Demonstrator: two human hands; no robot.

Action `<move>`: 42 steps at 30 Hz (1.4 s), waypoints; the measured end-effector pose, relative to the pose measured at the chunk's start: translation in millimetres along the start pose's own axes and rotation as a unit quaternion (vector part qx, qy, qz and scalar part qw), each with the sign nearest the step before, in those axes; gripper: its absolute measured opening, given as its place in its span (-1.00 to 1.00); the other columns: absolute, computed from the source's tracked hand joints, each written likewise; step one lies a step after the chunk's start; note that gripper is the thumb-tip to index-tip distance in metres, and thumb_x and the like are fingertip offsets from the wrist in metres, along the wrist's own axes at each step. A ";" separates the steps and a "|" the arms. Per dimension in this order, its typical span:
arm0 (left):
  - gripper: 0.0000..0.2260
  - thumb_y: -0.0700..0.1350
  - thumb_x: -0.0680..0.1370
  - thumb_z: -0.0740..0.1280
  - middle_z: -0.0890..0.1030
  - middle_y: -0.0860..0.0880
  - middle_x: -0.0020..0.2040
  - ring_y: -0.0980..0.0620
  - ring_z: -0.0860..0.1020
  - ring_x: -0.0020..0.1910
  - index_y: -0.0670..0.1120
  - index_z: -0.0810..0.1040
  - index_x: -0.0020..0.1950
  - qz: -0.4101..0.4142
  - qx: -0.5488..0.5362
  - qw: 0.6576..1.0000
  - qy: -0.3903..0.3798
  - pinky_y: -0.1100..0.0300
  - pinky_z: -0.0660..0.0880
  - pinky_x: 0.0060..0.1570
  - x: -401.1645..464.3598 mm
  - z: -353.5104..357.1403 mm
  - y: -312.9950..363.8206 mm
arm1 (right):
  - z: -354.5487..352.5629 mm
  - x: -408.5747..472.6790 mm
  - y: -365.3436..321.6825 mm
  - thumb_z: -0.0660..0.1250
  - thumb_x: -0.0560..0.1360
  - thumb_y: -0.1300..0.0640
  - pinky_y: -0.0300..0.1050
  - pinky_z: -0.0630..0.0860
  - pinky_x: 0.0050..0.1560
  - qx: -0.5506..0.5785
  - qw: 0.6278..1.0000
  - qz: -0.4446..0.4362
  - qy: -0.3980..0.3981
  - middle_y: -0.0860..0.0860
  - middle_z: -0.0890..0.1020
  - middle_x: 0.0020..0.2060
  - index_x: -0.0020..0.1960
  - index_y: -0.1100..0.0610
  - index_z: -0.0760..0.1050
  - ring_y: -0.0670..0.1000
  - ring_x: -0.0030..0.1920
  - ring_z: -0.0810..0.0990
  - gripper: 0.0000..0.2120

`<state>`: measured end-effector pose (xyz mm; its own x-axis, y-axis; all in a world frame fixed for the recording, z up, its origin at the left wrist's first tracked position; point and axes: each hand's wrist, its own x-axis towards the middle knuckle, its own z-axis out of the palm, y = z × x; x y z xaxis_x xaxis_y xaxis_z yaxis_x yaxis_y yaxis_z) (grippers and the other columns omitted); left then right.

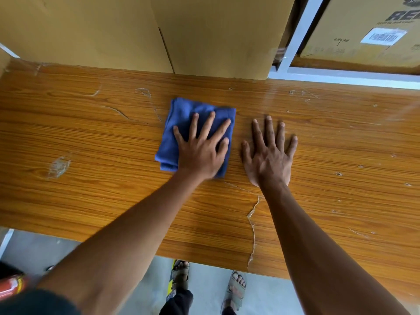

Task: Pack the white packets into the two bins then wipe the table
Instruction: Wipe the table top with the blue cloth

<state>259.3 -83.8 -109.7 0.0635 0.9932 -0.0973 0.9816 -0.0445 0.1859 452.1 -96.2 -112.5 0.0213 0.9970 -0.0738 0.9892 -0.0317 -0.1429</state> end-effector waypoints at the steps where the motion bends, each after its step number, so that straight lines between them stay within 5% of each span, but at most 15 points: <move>1: -0.49 0.32 0.70 -0.11 -0.06 0.15 0.74 -0.16 -0.16 0.71 0.39 -0.04 0.67 -0.003 -0.009 1.000 -0.003 -0.61 -0.16 0.46 22.3 -1.8 1.5 | 0.5 -0.4 -0.7 -0.28 0.68 -0.35 0.39 -0.16 0.62 0.000 1.000 0.001 0.000 -0.05 -0.26 0.70 0.71 -0.14 -0.26 0.13 0.69 -0.27 -0.34; 8: -0.50 0.31 0.70 -0.13 -0.04 0.12 0.74 -0.16 -0.13 0.71 0.38 -0.02 0.67 -0.017 -0.007 1.000 -0.018 -0.59 -0.21 0.47 111.1 -11.6 13.8 | 3.0 1.5 -0.1 -0.29 0.67 -0.35 0.39 -0.17 0.62 0.002 1.000 0.002 0.007 -0.06 -0.24 0.70 0.71 -0.16 -0.24 0.13 0.69 -0.26 -0.34; 19: -0.47 0.25 0.71 -0.12 -0.04 0.05 0.75 -0.19 -0.08 0.71 0.30 -0.02 0.71 0.002 0.022 1.000 0.019 -0.59 -0.04 0.47 -92.3 29.5 62.7 | -8.0 -9.3 15.3 -0.17 0.74 -0.16 0.30 -0.17 0.65 0.049 0.998 -0.032 -0.015 -0.05 -0.07 0.72 0.72 -0.12 -0.08 0.08 0.70 -0.16 -0.44; 23: -0.47 0.26 0.71 -0.15 -0.10 0.02 0.75 -0.23 -0.12 0.71 0.31 -0.11 0.70 0.003 0.026 1.000 0.008 -0.59 -0.08 0.46 -114.0 35.9 97.8 | -21.6 -20.8 64.3 -0.20 0.71 -0.26 0.29 -0.17 0.65 0.041 0.999 -0.010 -0.023 -0.05 -0.11 0.72 0.72 -0.16 -0.12 0.06 0.70 -0.19 -0.40; 29: -0.48 0.30 0.69 -0.17 -0.08 0.10 0.74 -0.19 -0.15 0.71 0.38 -0.09 0.68 0.019 0.008 1.000 0.008 -0.60 -0.12 0.46 -51.9 30.4 118.6 | -30.4 -13.4 132.0 -0.30 0.62 -0.43 0.38 -0.18 0.61 -0.003 0.999 0.029 -0.025 -0.05 -0.24 0.70 0.69 -0.21 -0.26 0.10 0.69 -0.25 -0.30; 42: -0.45 0.33 0.67 -0.14 -0.09 0.08 0.75 -0.21 -0.16 0.71 0.36 -0.07 0.68 0.006 -0.001 1.000 -0.003 -0.62 -0.20 0.44 115.8 13.0 144.0 | -24.8 13.6 136.8 -0.29 0.64 -0.43 0.43 -0.18 0.59 -0.008 1.000 0.028 -0.007 -0.05 -0.28 0.69 0.69 -0.20 -0.32 0.15 0.68 -0.30 -0.31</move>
<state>410.4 23.4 -107.0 0.0757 0.9920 -0.1008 0.9803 -0.0556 0.1897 591.3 -85.3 -108.5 0.0752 0.9926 -0.0956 0.9888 -0.0866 -0.1214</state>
